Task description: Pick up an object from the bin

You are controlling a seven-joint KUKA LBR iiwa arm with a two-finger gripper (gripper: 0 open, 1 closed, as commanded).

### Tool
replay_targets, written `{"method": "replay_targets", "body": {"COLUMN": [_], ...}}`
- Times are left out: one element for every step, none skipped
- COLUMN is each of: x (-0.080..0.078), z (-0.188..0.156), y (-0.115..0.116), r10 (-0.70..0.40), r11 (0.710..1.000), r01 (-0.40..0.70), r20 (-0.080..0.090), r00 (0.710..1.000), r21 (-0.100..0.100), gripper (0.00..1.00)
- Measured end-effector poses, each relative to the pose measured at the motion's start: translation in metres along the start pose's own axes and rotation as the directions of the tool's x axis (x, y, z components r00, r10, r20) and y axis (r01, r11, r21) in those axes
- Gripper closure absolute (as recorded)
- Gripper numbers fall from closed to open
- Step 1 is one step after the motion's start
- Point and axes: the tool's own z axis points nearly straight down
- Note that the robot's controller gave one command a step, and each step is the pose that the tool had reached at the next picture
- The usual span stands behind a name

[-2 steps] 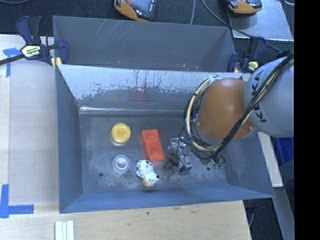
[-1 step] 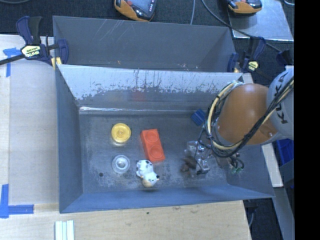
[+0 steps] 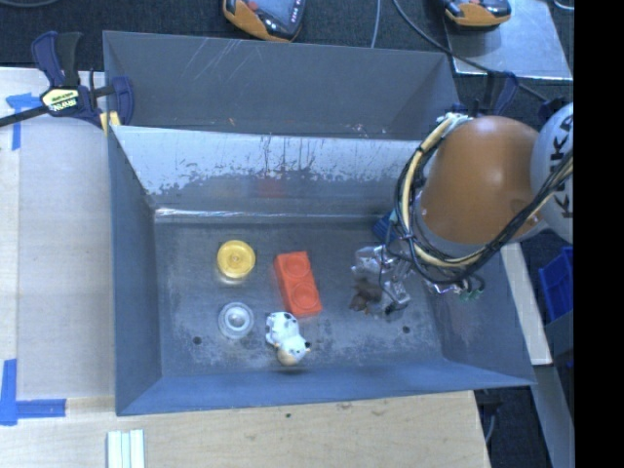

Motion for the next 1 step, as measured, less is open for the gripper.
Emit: {"method": "replay_targets", "body": {"x": [-0.0044], "z": [-0.094], "y": [0.0005], "r10": [0.006], "r11": [1.0], "r01": [-0.006], "r20": [0.01], "r00": [1.0], "r21": [0.003], "gripper": [1.0]}}
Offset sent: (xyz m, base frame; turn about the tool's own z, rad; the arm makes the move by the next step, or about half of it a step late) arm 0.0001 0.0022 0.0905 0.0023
